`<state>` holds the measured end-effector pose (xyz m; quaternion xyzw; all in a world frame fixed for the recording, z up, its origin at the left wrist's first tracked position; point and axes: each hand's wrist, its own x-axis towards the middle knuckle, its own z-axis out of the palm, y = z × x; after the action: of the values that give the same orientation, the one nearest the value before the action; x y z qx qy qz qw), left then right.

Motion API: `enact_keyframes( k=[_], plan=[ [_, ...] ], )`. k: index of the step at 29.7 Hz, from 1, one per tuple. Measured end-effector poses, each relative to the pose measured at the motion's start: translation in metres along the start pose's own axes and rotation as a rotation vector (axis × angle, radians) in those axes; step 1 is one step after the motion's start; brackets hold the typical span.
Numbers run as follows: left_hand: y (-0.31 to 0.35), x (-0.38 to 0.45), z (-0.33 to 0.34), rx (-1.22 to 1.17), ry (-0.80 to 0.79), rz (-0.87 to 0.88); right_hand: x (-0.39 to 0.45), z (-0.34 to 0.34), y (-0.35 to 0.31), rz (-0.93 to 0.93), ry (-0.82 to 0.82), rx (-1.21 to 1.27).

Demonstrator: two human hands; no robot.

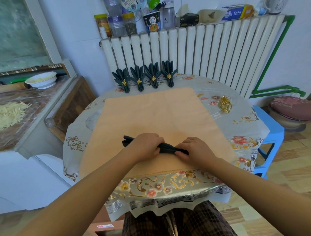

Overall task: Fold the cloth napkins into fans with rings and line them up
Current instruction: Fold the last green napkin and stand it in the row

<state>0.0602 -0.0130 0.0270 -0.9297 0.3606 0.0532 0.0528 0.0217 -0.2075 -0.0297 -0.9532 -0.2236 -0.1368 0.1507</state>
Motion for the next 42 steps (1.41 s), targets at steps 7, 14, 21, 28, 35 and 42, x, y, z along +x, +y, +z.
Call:
enact_keyframes(
  k=[7,14,21,28,35,42],
  plan=[
    [-0.006,0.008,0.014,0.427,0.025,0.055,0.006,0.010,0.003,0.024,0.092,-0.135],
    [-0.023,0.022,0.007,0.458,0.019,0.190,0.004,0.020,0.000,-0.003,0.110,-0.304],
    [-0.023,0.045,-0.007,0.116,0.034,0.126,0.011,0.008,0.025,0.132,0.142,-0.018],
    [-0.006,0.080,-0.033,-0.076,0.037,-0.056,0.012,-0.008,0.059,0.258,0.199,0.069],
    [0.011,0.129,-0.050,0.088,0.010,-0.134,0.011,-0.021,0.101,0.428,0.211,0.112],
    [0.011,0.185,-0.061,0.123,0.049,-0.204,0.016,-0.030,0.161,0.861,0.413,0.240]
  ],
)
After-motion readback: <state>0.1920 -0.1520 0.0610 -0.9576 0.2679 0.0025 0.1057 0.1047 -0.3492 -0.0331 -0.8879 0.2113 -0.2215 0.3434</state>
